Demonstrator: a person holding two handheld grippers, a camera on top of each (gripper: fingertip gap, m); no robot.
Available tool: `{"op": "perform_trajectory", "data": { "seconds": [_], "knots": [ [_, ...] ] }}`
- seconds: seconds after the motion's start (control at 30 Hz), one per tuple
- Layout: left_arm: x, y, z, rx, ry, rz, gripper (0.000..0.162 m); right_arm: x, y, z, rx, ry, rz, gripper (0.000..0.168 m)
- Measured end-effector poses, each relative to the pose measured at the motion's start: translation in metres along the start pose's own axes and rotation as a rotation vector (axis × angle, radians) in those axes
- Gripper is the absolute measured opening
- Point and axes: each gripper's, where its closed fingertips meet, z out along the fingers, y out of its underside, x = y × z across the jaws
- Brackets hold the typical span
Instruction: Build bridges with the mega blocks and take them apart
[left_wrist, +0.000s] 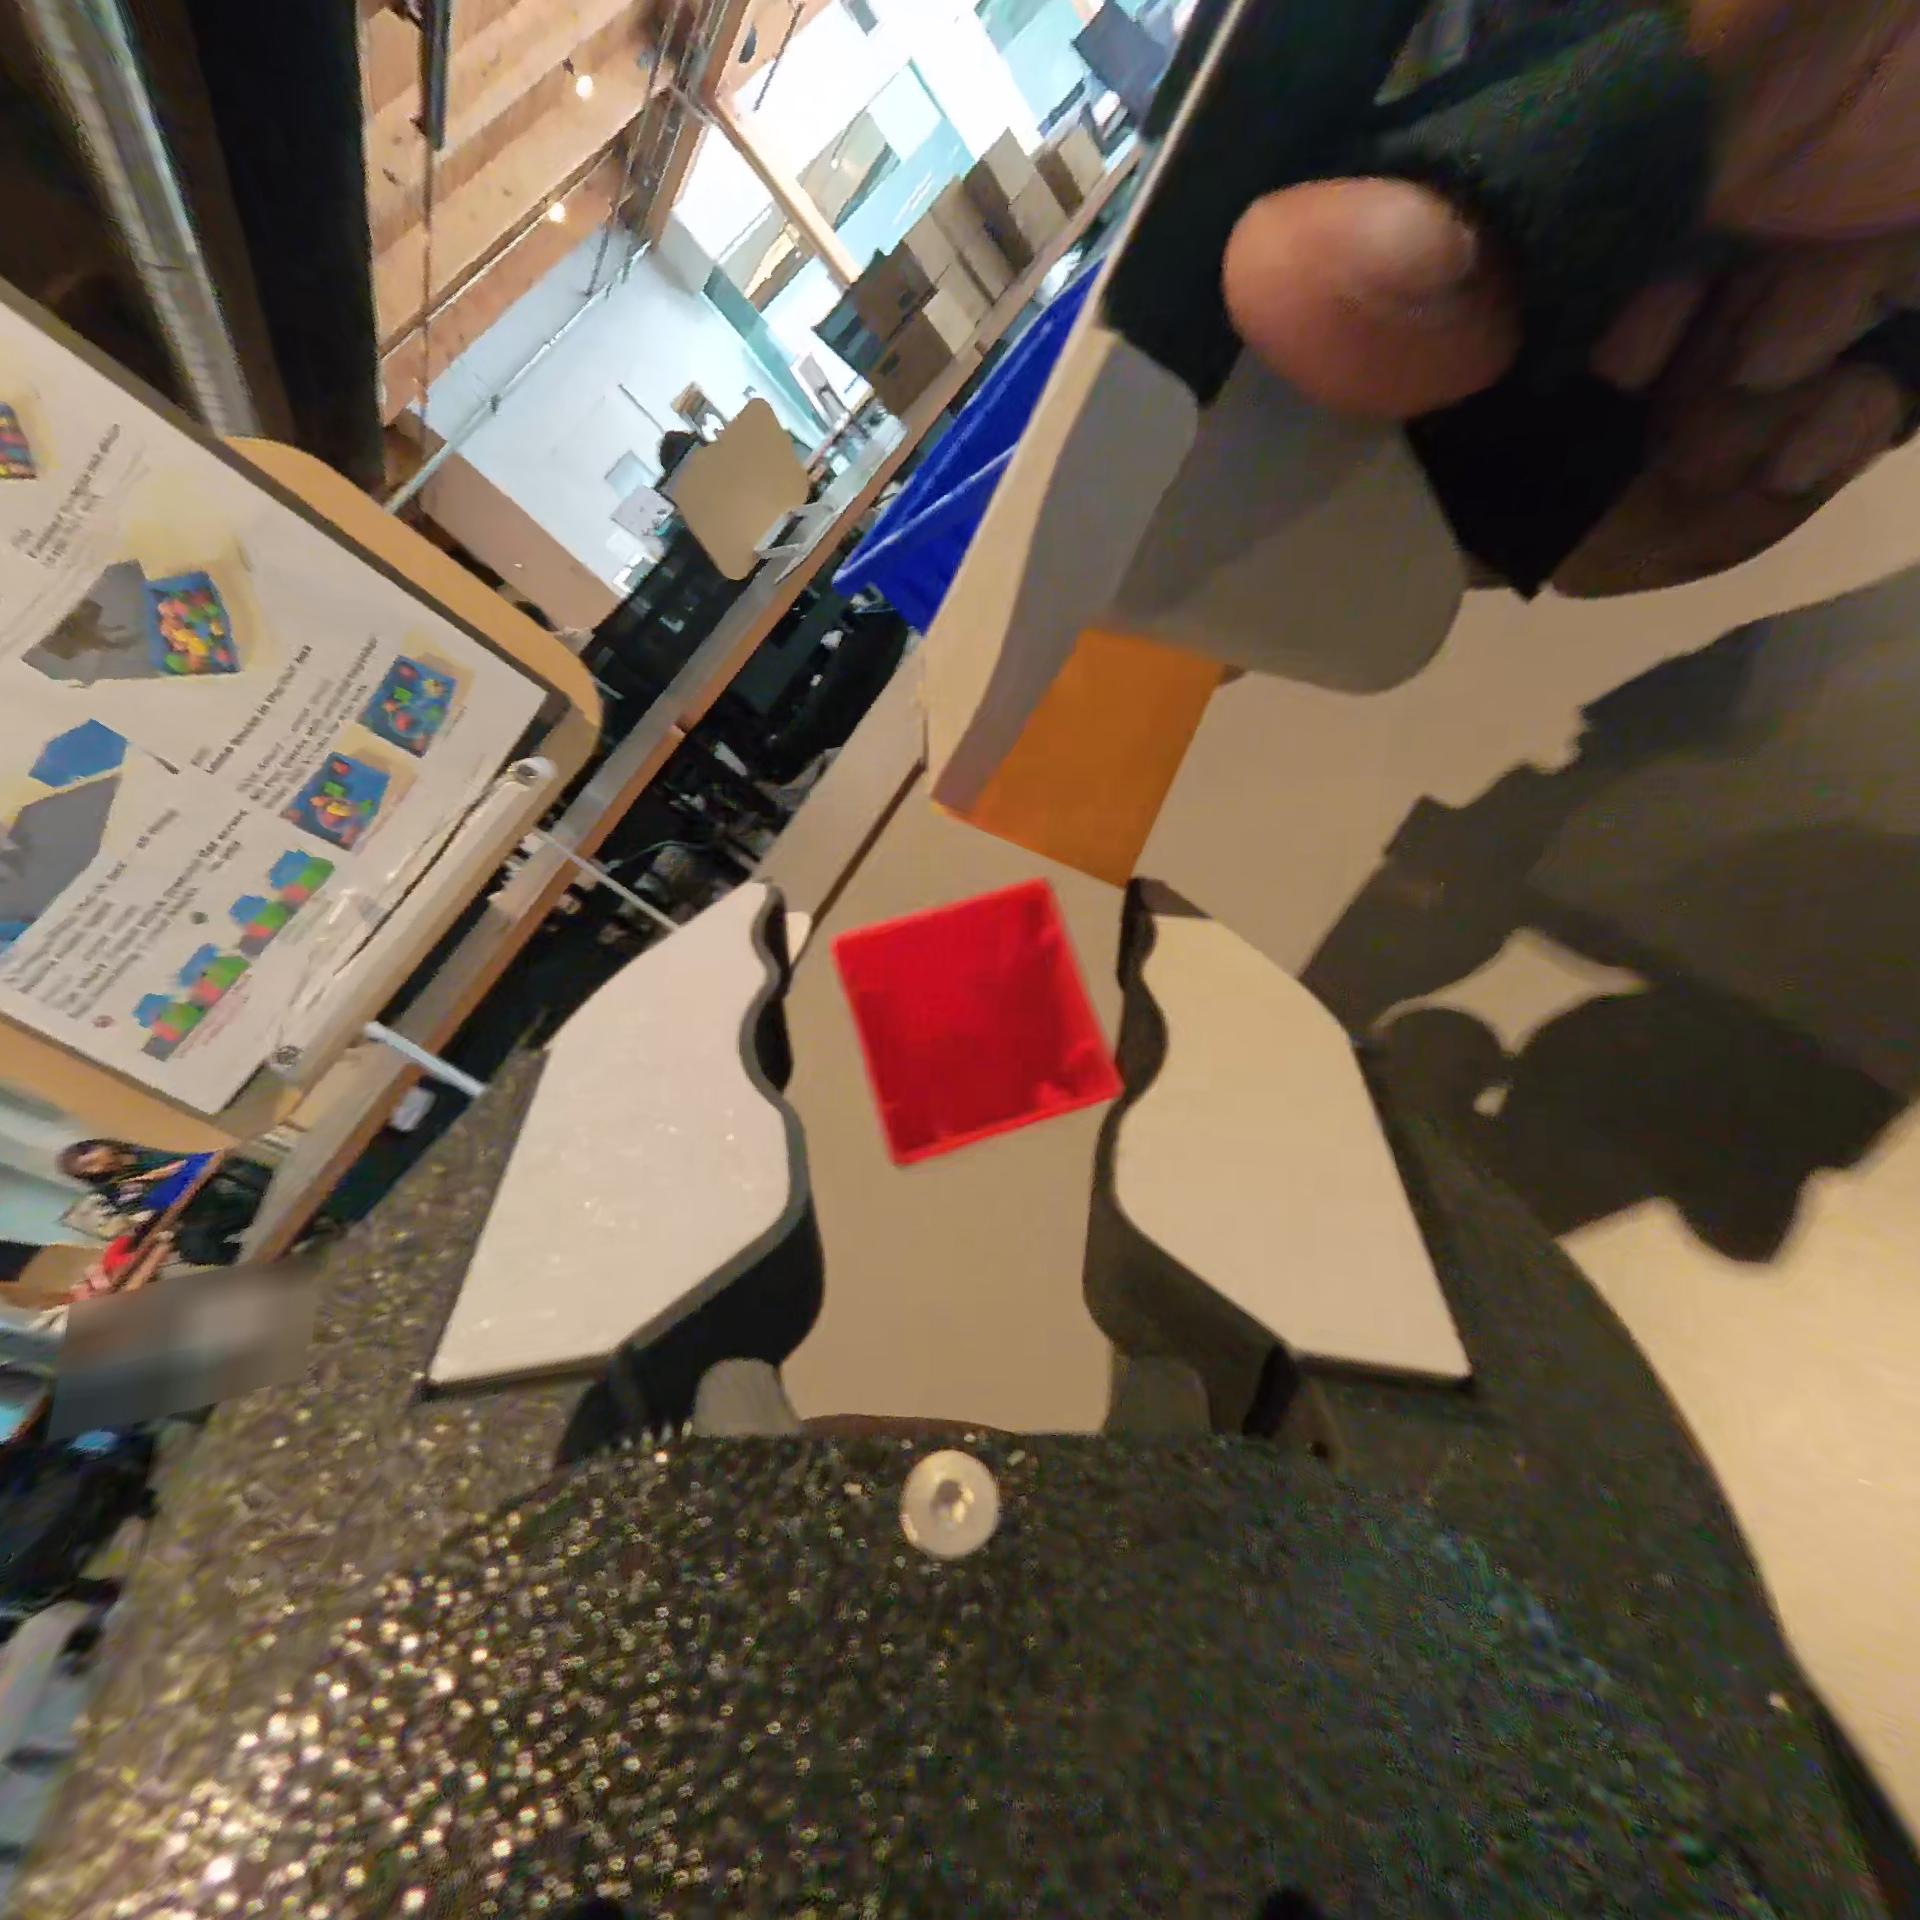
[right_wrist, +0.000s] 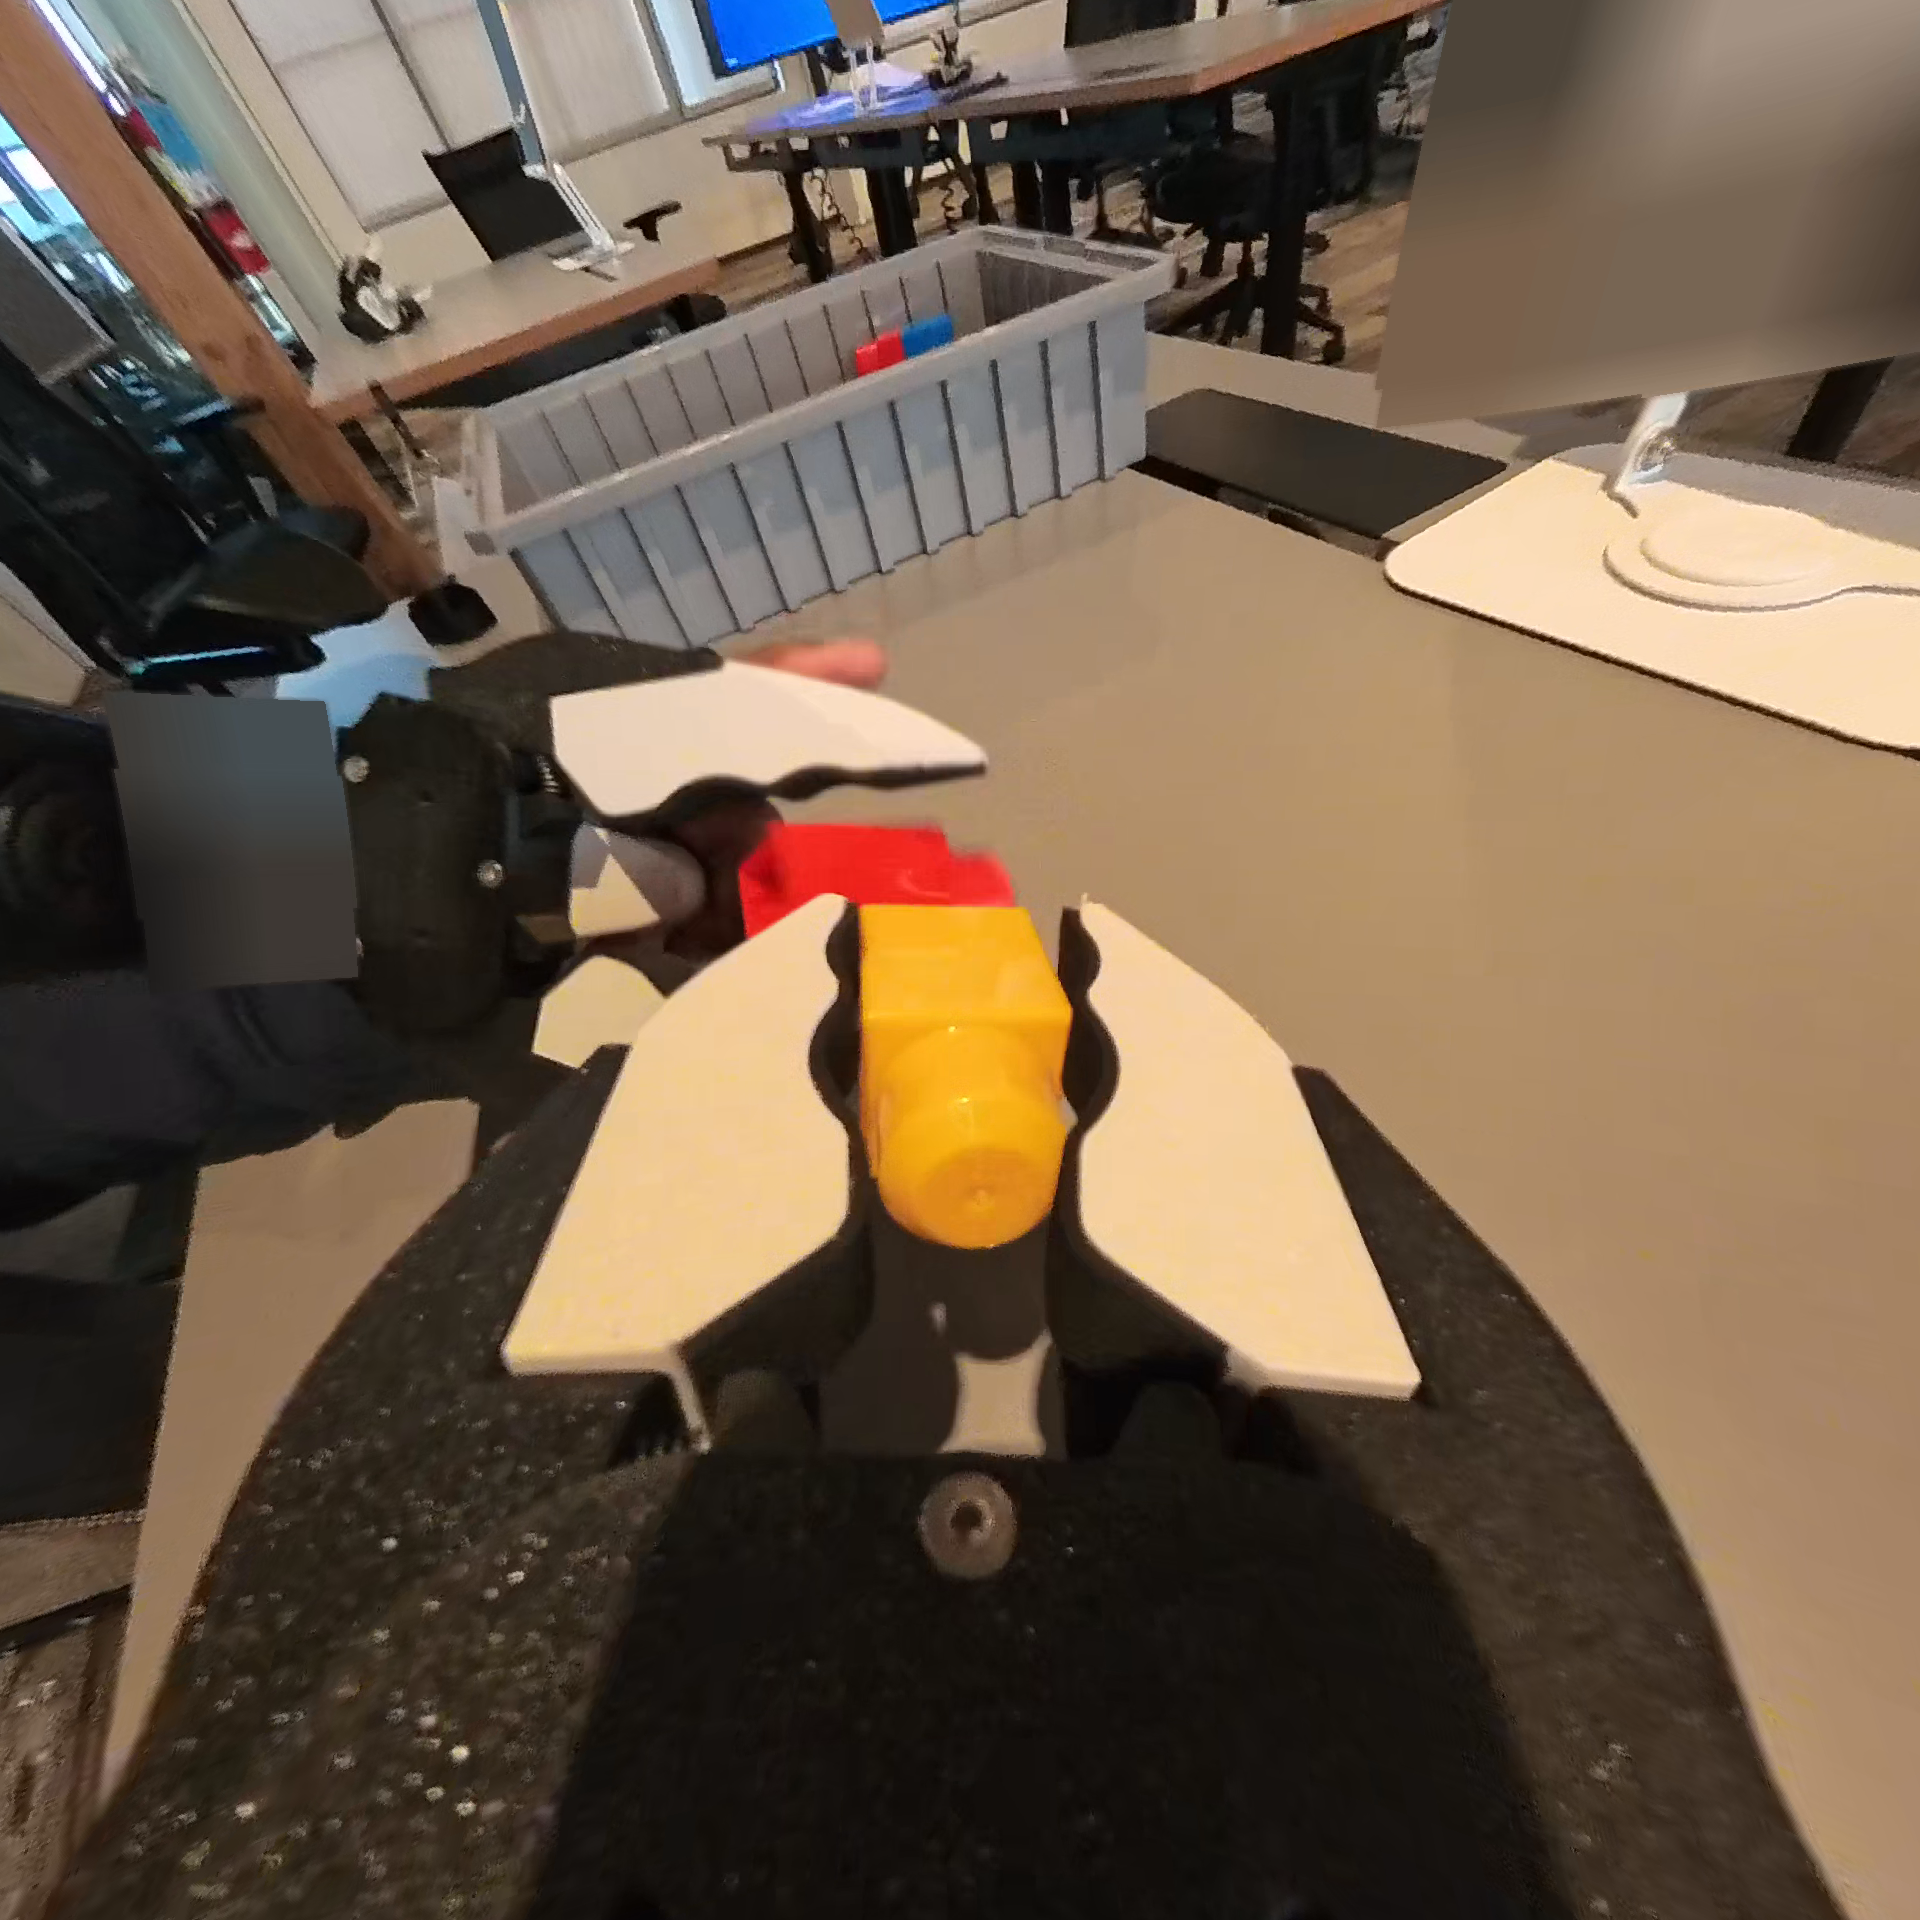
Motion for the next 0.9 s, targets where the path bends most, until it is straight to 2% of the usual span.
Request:
{"op": "perform_trajectory", "data": {
  "seconds": [0.07,0.13,0.17,0.23,0.37,0.47,0.53,0.6,0.73,0.8,0.9],
  "knots": [
    [0.009,0.005,0.003,-0.028,0.044,0.007,0.042,0.003,0.003,0.001,-0.012,0.011,0.009,0.037],
    [0.028,0.014,0.005,-0.076,0.132,0.071,0.008,0.007,0.01,0.005,-0.041,0.03,0.006,0.037],
    [0.033,0.019,0.006,-0.102,0.146,0.098,0.0,0.009,0.013,0.006,-0.054,0.034,0.01,0.037],
    [0.033,0.03,0.008,-0.157,0.147,0.113,0.0,0.015,0.017,0.006,-0.07,0.058,0.012,0.037],
    [0.013,0.029,0.002,-0.132,0.13,-0.034,0.034,0.025,0.004,-0.009,-0.031,0.105,-0.004,0.037],
    [0.01,0.038,-0.003,-0.156,0.23,-0.195,0.053,0.032,-0.004,-0.021,-0.013,0.16,-0.037,0.037],
    [0.017,0.041,-0.004,-0.161,0.309,-0.301,0.057,0.033,-0.011,-0.029,0.004,0.185,-0.065,0.037],
    [0.022,0.045,0.0,-0.171,0.327,-0.332,0.058,0.038,-0.026,-0.045,0.025,0.256,-0.132,0.037],
    [0.041,0.057,0.008,-0.268,0.322,-0.176,0.055,0.084,-0.064,-0.118,0.048,0.57,-0.244,0.037],
    [0.05,0.057,0.009,-0.284,0.321,-0.084,0.052,0.131,-0.056,-0.16,-0.052,0.709,-0.189,0.037],
    [0.054,0.052,0.011,-0.269,0.322,-0.062,0.048,0.198,-0.031,-0.201,-0.084,0.728,0.04,0.037]
  ]
}}
